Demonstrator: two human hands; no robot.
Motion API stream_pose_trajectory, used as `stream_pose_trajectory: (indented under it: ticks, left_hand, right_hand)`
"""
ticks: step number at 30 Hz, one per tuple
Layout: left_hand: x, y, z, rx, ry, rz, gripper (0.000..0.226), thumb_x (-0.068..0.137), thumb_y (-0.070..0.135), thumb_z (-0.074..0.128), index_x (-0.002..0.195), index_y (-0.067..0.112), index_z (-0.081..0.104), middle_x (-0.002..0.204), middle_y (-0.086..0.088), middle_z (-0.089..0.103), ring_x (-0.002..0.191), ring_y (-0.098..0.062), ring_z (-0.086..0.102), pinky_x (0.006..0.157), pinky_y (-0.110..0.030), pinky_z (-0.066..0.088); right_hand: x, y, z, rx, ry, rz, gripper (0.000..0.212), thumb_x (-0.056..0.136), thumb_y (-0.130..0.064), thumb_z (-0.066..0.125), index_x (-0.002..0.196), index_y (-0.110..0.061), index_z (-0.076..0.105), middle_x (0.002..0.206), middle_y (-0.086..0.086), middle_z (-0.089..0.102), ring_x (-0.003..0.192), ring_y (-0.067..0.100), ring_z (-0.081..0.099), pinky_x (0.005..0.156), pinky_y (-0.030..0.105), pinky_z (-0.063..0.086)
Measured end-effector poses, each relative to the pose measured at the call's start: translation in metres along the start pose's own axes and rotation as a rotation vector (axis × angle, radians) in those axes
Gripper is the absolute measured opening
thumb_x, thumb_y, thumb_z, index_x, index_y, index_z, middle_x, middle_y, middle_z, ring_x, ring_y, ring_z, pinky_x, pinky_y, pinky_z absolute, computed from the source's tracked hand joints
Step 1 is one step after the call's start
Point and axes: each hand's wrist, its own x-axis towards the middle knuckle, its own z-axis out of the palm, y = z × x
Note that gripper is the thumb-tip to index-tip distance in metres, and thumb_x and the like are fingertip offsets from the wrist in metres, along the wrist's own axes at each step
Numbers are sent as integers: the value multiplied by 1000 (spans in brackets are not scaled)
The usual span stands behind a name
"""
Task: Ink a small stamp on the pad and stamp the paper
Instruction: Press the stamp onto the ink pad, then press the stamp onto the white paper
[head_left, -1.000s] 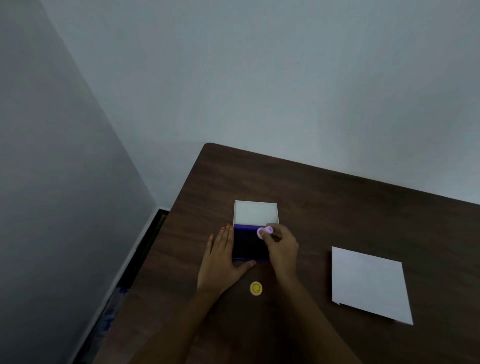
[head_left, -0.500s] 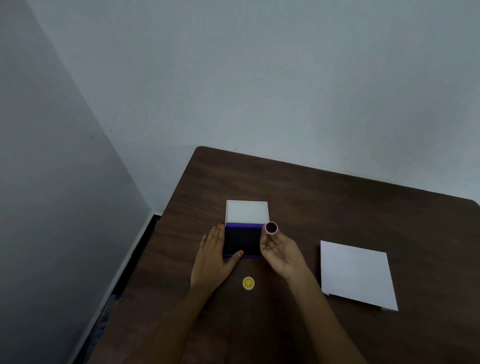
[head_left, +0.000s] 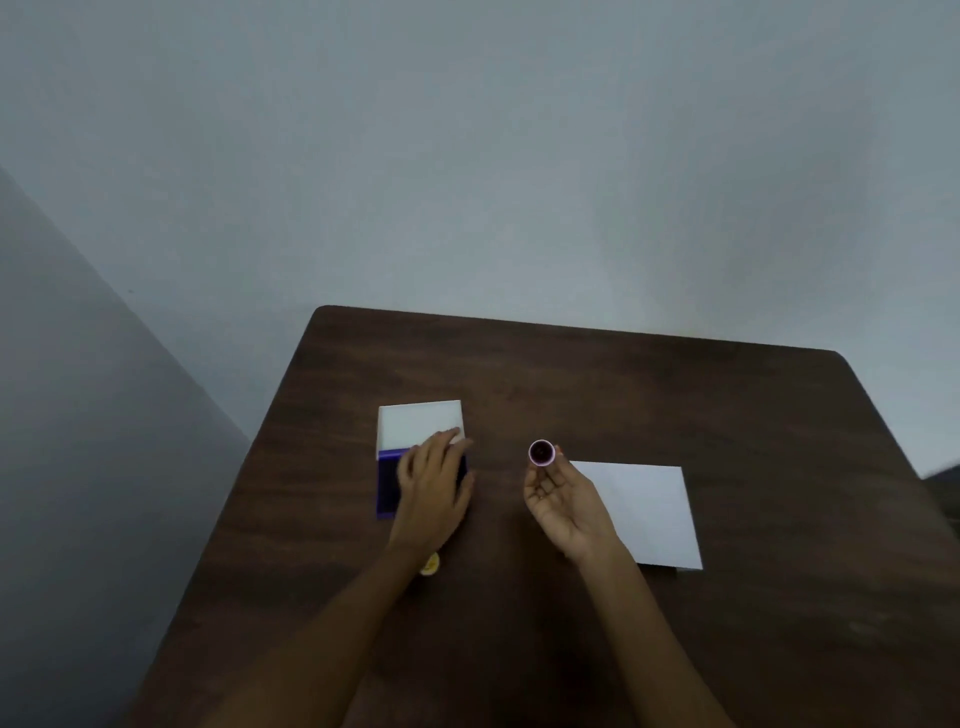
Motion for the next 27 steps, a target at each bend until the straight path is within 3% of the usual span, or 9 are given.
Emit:
stream_pose_trajectory:
  ticks: [2,5,9,14,17,20,24,27]
  left_hand:
    - [6,30,17,-42,-60,98,36,89,24,51,124,16,50,142,-9,41,134,-23,28,106,-39,9]
    - [12,76,49,-46,-178,246,48,87,36,41,129,14,45,145,-12,37,137,-27,22,109,-47,17]
    - [17,127,87,30,-315,346,68,82,54,36,139,21,22,149,-10,29,138,-27,18,109,-54,13]
    - [19,153,116,71,-387,343,82,78,69,30,143,24,10,155,-5,8,141,-24,0,107,-51,-12]
    - [19,157,127,80,-440,319,91,72,80,17,144,25,3,156,-2,-1,141,-20,-7,109,-47,-15]
    - [21,163,131,109,-495,284,98,66,83,10,144,25,4,156,0,-3,141,-18,-6,108,-52,-16]
    - [24,169,134,144,-499,226,94,67,78,19,144,25,9,156,2,-1,141,-18,-5,102,-57,-21]
    - [22,170,139,151,-482,213,91,70,77,27,144,27,4,156,2,-1,141,-19,-5,103,-58,-24]
  right_hand:
    - [-4,-17,-9,9,-16,-29,9,88,-10,53,87,-3,59,81,13,68,82,18,59,64,24,53]
    - [-10,-49,-26,1,-31,-84,11,88,-12,53,85,-4,59,62,9,72,80,16,58,53,20,56]
    - [-17,-93,-49,6,-45,-155,11,86,-13,53,87,-5,59,72,7,69,80,13,56,57,19,56]
    - [-24,-135,-73,94,-21,-188,21,74,-14,60,93,-5,59,89,8,61,83,13,57,61,22,56]
    - [-22,-152,-84,131,35,-206,12,84,-14,54,91,-5,58,89,8,60,82,13,57,56,21,57]
    - [-18,-162,-93,131,75,-226,16,75,-13,58,89,-6,58,87,8,60,80,13,56,50,19,55]
    - [-9,-170,-102,137,149,-235,8,86,-13,53,89,-8,59,90,8,60,82,13,57,61,21,53]
    - [0,-173,-108,87,195,-257,7,87,-13,52,88,-9,59,92,7,61,85,13,58,61,22,53]
